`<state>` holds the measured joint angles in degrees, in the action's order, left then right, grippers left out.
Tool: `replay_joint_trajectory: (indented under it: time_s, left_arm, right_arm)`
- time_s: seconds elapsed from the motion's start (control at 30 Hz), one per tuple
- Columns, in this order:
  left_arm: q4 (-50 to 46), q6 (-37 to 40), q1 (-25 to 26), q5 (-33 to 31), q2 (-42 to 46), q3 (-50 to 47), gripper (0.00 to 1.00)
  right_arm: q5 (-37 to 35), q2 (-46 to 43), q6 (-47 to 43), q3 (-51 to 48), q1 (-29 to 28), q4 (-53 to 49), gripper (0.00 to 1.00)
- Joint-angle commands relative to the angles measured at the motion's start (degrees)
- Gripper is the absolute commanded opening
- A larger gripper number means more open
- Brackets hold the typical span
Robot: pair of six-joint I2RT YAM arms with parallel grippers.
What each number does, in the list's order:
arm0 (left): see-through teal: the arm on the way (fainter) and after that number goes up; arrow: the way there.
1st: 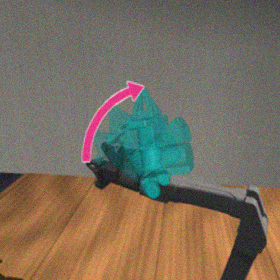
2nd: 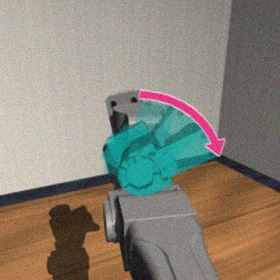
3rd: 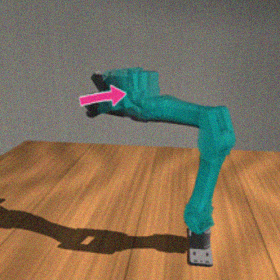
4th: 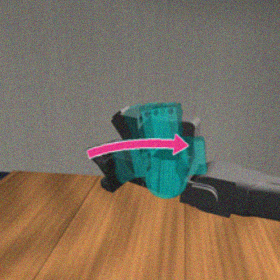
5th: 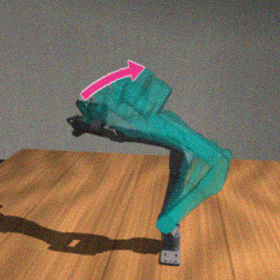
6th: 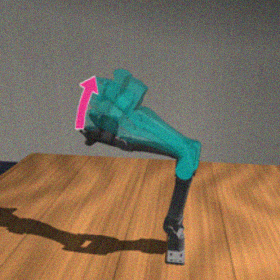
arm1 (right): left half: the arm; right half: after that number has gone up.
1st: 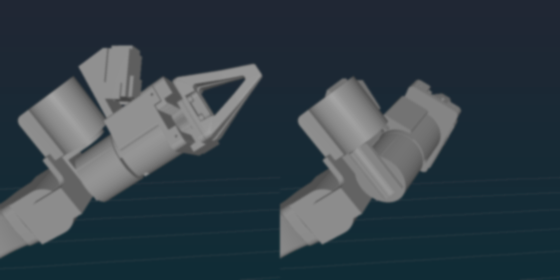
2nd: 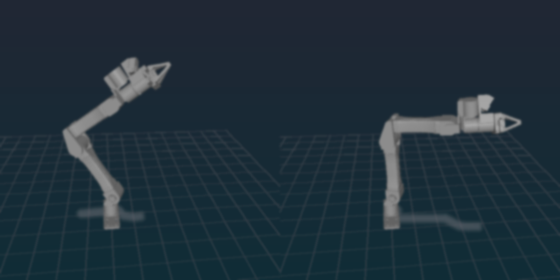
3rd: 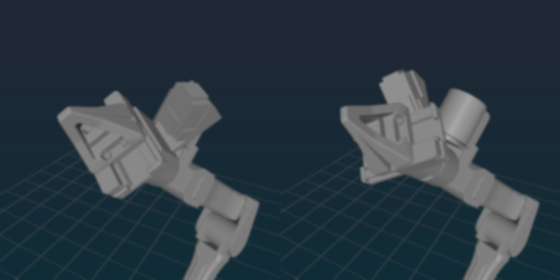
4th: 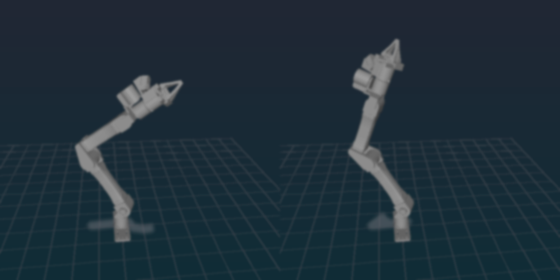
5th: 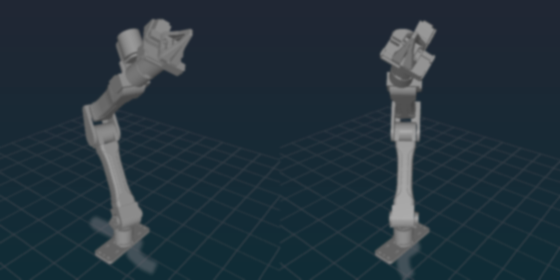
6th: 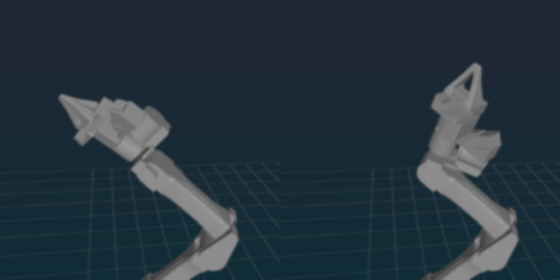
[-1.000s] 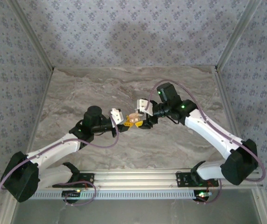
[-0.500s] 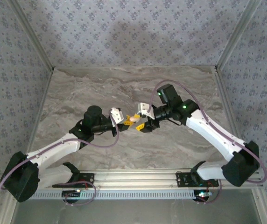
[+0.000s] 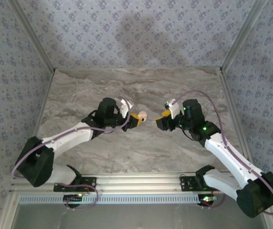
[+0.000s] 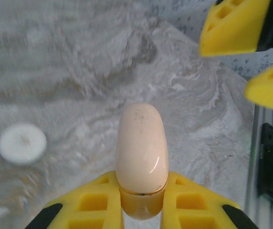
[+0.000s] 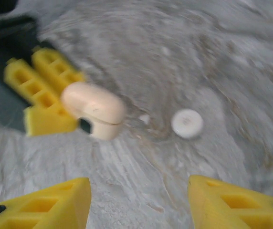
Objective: Insert wireless bluetooth earbuds into charging case
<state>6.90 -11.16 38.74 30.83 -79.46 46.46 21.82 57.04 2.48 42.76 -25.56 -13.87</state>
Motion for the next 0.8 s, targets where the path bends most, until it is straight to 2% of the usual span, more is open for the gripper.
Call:
replay_joint_trajectory:
  time_s: [0.0, 0.2, 0.4, 0.6, 0.7, 0.77]
  left_arm:
    - [-4.9, -13.5, 0.3, 4.9, -3.5, 2.6, 0.12]
    - [-12.0, -22.7, -0.1, 4.2, -9.2, 4.9, 0.12]
    - [-17.1, -24.0, -0.4, 5.5, -13.8, 7.1, 0.15]
    - [-22.2, -24.5, -1.0, 3.4, -17.7, 8.9, 0.17]
    - [-24.7, -24.1, -1.9, 0.6, -18.1, 8.9, 0.23]
    - [-26.7, -23.6, -3.0, -1.3, -17.8, 8.7, 0.32]
  right_arm:
    - [-9.2, -0.3, 16.3, -2.4, 1.4, 1.0, 0.58]
    - [-9.7, -0.3, 21.1, -5.7, 2.1, 4.1, 0.58]
    - [-9.3, -0.4, 22.2, -7.2, 2.2, 4.8, 0.58]
    - [-9.5, -0.6, 21.7, -7.4, 2.4, 4.6, 0.58]
    - [-9.8, -0.6, 21.3, -7.5, 2.8, 4.1, 0.58]
    - [-10.3, -0.6, 21.0, -7.4, 3.4, 3.6, 0.58]
